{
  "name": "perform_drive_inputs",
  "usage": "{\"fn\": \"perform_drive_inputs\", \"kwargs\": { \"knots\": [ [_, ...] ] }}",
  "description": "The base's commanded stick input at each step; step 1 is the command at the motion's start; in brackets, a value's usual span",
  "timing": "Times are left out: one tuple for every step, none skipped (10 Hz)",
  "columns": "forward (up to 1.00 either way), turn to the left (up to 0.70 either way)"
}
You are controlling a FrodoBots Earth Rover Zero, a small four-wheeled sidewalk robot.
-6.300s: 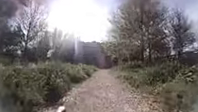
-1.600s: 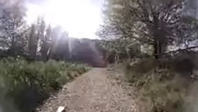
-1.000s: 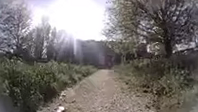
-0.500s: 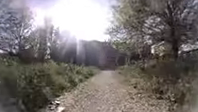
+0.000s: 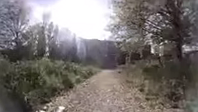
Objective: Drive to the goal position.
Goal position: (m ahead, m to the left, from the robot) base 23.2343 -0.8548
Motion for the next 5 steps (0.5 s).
{"fn": "perform_drive_inputs", "kwargs": {
  "knots": [
    [0.70, 0.00],
    [0.70, 0.00],
    [0.70, 0.00],
    [0.70, 0.00],
    [0.70, 0.00]
  ]
}}
